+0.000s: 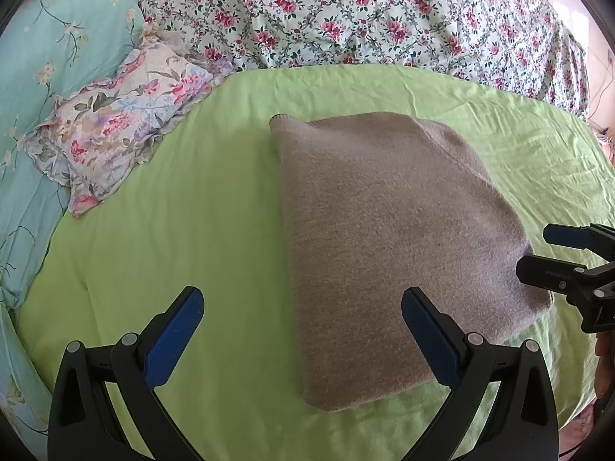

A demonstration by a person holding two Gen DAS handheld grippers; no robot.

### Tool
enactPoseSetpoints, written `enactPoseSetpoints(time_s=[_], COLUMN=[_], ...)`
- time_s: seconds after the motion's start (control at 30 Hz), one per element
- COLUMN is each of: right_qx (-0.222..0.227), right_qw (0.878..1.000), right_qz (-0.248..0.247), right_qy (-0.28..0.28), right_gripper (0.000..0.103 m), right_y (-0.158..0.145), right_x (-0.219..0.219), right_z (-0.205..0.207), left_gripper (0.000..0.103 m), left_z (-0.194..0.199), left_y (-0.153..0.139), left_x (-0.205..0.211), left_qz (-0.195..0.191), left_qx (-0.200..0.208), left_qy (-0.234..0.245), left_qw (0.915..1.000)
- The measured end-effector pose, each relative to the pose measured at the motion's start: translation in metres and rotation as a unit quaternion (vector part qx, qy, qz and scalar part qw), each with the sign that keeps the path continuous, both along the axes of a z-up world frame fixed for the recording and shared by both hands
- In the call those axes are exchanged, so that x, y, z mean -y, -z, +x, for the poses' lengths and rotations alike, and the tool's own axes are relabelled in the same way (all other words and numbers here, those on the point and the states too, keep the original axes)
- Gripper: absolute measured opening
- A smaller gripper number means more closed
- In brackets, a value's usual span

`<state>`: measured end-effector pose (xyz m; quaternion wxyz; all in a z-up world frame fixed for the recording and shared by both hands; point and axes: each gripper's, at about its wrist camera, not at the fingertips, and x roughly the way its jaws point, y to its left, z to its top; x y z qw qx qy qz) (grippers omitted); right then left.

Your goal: Fold small clothes

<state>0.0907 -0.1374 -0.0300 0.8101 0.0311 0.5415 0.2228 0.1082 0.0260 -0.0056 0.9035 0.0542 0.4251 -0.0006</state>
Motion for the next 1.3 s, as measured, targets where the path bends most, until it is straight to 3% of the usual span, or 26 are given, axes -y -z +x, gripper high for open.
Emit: enactPoseSetpoints(time_s=[1.3], right_qx=[0.017], right_qw=[1.000], right_qz=[0.005], right_qy=[-0.007], right_gripper=[0.096], right_y=[-0.004], right_x=[-0.005], right_z=[0.010], left_gripper=[0.103], left_z=[0.012], left_y=[-0.005], left_x=[-0.001], left_qz=[-0.011], left_qx=[0.006], left_qy=[0.008], left_qw=[0.9999])
